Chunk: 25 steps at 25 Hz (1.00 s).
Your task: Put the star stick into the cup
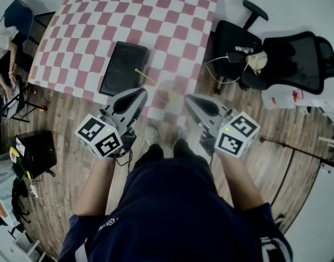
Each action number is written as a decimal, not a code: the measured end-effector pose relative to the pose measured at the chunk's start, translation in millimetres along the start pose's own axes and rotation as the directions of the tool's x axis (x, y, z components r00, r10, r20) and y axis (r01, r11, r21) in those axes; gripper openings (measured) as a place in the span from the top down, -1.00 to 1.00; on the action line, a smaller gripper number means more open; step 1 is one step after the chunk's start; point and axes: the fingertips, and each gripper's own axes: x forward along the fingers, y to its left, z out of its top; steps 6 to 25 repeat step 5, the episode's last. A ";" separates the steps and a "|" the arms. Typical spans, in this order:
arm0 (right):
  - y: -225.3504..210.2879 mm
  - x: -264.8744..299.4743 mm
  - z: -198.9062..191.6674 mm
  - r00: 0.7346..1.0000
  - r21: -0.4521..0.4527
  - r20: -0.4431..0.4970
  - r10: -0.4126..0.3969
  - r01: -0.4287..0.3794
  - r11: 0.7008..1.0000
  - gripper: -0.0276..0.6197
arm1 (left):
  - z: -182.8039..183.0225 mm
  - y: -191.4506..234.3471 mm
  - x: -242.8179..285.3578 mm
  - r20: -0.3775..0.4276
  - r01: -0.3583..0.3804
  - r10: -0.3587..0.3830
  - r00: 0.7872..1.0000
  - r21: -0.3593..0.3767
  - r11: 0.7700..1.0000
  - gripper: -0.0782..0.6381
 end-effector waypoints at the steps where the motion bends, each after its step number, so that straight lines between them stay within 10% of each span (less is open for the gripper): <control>1: 0.0 0.1 0.3 1.000 0.000 0.000 0.000 0.000 1.000 0.87 | 0.3 0.1 0.3 0.001 0.001 -0.001 1.000 0.000 1.000 0.68; 25: 0.4 0.8 1.2 1.000 0.000 -0.001 0.003 -0.003 1.000 0.87 | 1.1 0.8 1.2 -0.001 0.002 -0.002 1.000 0.000 1.000 0.68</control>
